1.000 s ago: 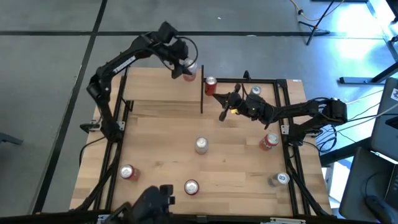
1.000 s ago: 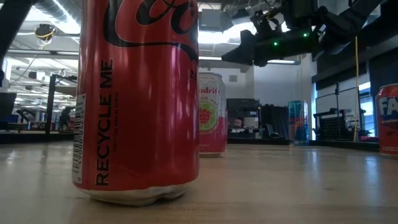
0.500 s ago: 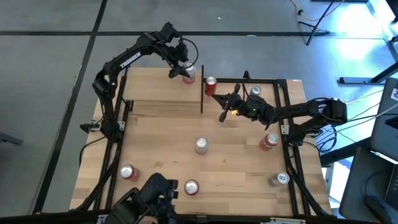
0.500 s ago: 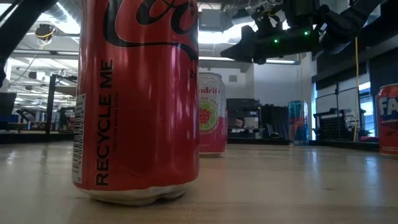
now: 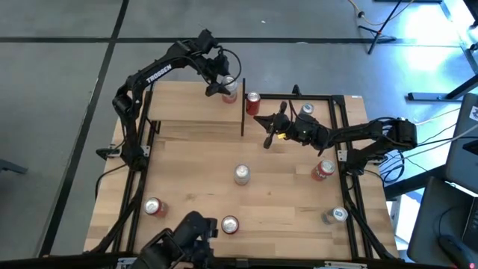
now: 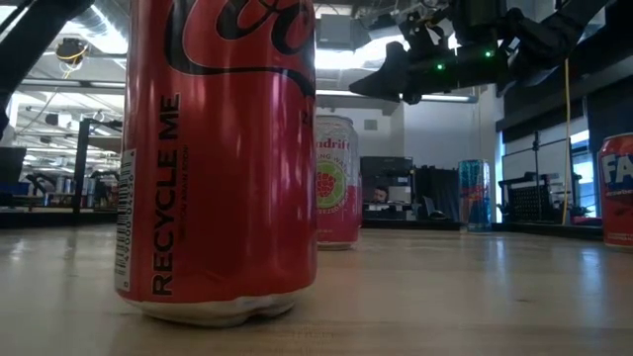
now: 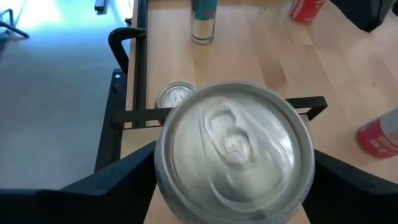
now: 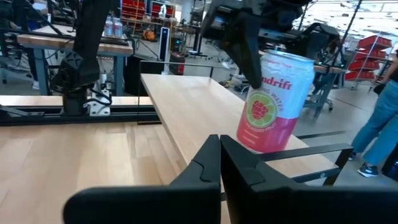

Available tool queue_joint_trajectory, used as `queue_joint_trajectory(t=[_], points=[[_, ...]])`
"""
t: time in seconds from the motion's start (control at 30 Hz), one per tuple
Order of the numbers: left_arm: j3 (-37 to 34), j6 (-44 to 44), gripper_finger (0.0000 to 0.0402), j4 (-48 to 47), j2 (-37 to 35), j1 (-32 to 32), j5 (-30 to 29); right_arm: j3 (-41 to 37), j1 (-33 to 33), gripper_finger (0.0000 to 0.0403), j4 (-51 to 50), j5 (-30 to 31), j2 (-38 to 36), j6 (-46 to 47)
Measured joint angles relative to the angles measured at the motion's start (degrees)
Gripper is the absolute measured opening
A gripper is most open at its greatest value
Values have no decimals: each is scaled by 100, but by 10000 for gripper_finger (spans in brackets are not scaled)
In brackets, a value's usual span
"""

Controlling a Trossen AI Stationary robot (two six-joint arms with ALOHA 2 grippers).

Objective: Place canned beverage on shelf
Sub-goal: Put the left pink soda can on the shelf, then put the pink soda can aligned with the other pink soda can on the shelf

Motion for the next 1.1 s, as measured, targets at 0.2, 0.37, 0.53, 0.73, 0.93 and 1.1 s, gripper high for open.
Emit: queue_joint_trajectory(t=[0.2, 0.37, 0.53, 0.73, 0.93, 1.1], points=[[0, -50, 354, 126, -92, -33, -103, -2, 0, 1, -99, -36, 0, 1], [0, -77, 357, 148, -191, -126, -377, -2, 3, 1, -165, -39, 0, 20], [0, -330, 353, 136, -490, -324, -971, -2, 4, 1, -182, -352, 0, 24], [0, -557, 353, 131, -1077, -816, -2787, -2, 9, 1, -241, -639, 0, 24], [0, -1226, 353, 106, -1830, -1120, -2887, -2, 87, 1, -506, -632, 0, 22], [2, -1791, 353, -136, -2190, -1408, -1903, -2, 507, 1, -626, -285, 0, -365]])
